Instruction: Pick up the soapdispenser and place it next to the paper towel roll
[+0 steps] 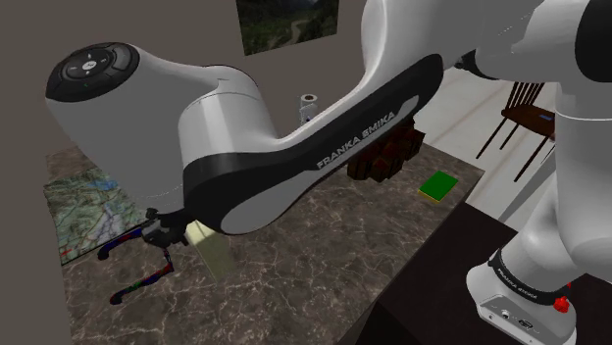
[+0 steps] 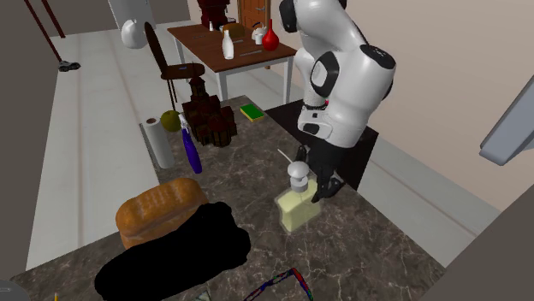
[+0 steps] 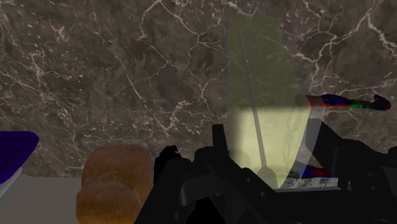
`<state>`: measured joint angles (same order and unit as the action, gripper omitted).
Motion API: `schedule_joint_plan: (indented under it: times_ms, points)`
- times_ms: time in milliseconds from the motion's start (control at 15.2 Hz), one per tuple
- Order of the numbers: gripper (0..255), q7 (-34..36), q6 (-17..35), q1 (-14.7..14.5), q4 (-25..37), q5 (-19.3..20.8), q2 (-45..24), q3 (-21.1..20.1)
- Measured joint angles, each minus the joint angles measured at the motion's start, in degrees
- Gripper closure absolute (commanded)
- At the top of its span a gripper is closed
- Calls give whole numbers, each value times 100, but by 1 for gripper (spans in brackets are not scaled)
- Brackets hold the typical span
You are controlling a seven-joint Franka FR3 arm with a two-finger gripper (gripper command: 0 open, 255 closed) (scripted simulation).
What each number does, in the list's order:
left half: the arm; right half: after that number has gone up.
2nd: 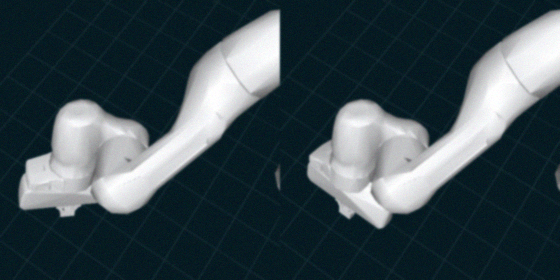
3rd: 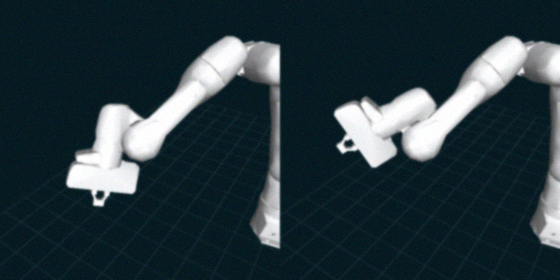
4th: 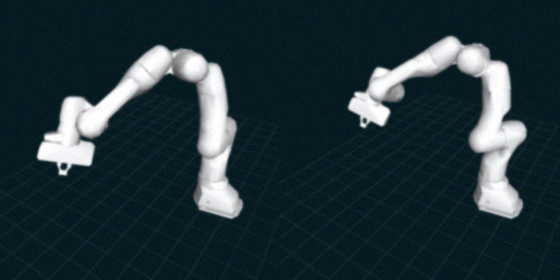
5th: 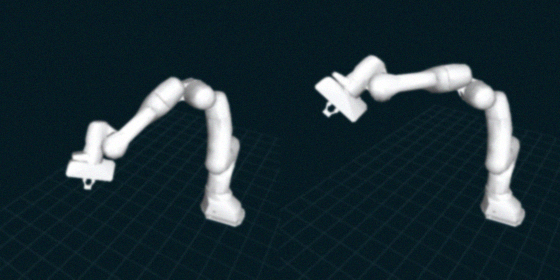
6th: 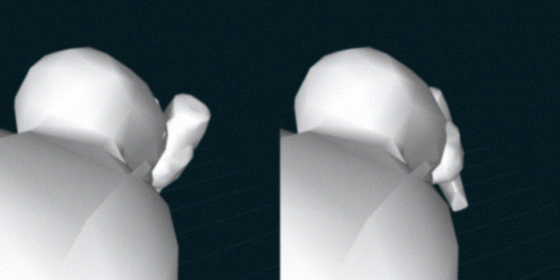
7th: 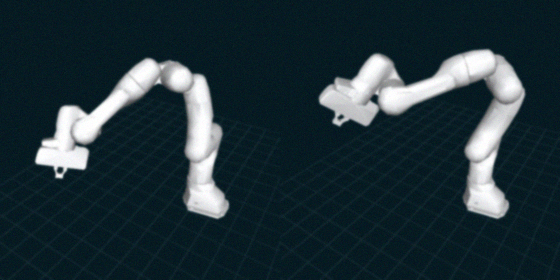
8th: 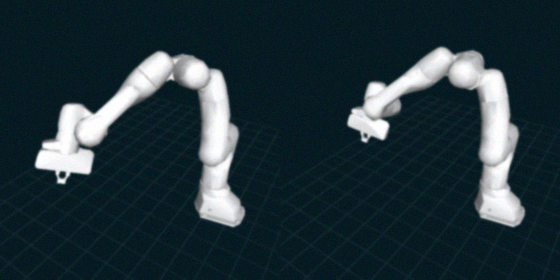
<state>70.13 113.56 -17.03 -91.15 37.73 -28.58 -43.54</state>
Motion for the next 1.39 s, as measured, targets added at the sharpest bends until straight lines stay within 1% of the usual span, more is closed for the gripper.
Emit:
schedule_joint_plan:
  times_ms: [198,1122,1386]
  points:
    - [255,-82,-151,22,91,-92,96,-51]
    - [255,-475,-1029,-54,912,-357,287,-177]
    - [255,-566,-1333,-161,1276,-361,244,-179]
